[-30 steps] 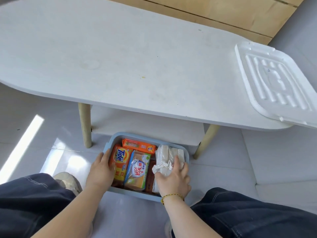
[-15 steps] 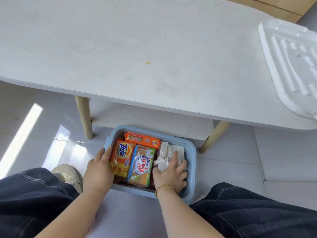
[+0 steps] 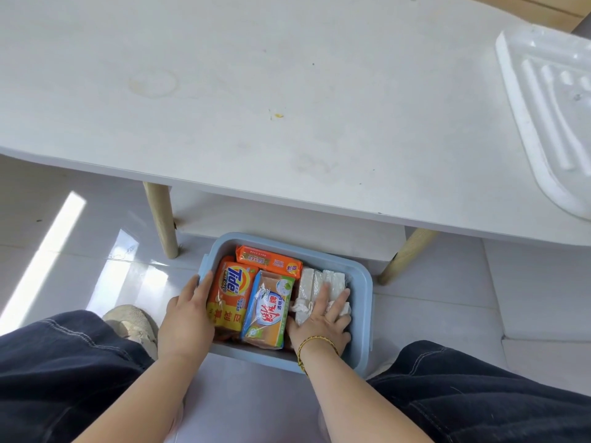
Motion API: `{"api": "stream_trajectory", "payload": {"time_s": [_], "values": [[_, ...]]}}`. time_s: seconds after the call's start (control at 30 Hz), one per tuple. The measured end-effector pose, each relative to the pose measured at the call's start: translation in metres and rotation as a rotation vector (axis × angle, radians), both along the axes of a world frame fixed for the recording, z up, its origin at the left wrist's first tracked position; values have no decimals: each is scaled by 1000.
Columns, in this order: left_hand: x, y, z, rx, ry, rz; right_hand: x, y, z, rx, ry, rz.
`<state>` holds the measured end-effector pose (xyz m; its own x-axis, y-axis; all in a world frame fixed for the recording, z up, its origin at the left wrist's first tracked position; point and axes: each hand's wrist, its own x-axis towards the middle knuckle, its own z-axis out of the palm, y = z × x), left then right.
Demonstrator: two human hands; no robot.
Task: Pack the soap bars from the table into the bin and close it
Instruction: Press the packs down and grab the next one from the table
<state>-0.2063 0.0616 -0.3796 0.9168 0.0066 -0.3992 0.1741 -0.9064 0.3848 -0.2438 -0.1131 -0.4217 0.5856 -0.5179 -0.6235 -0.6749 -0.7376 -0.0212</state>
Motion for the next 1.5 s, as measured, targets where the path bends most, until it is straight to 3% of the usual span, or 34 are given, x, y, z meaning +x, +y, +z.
{"api": "stream_trajectory", "payload": {"time_s": [0.3, 0.43, 0.57, 0.63, 0.73, 0.83, 0.93, 1.13, 1.3, 1.5], "values": [[2, 0, 5, 91, 81, -82, 0, -12, 22, 125, 45, 47], [-5, -12, 24, 194, 38, -163, 1, -20, 63, 52, 25, 179], [-13, -48, 64, -23, -148, -330, -6, -31, 131, 29, -377, 235], [-22, -66, 91, -173, -351, -476, -15, -45, 172, -13, -723, 298], [-34, -81, 126, -279, -653, -631, -27, -76, 221, -279, -1260, 407], [-34, -85, 149, -323, -807, -620, -33, -112, 257, -387, -1454, 380], [-25, -86, 167, -188, -889, -541, -33, -150, 278, -543, -1424, 382], [-2, -78, 171, -18, -741, -426, -24, -196, 279, -519, -962, 377], [1, -76, 168, 103, -691, -441, -28, -203, 276, -603, -939, 508], [-1, -76, 174, 189, -654, -450, -34, -211, 282, -677, -1066, 683]]}}
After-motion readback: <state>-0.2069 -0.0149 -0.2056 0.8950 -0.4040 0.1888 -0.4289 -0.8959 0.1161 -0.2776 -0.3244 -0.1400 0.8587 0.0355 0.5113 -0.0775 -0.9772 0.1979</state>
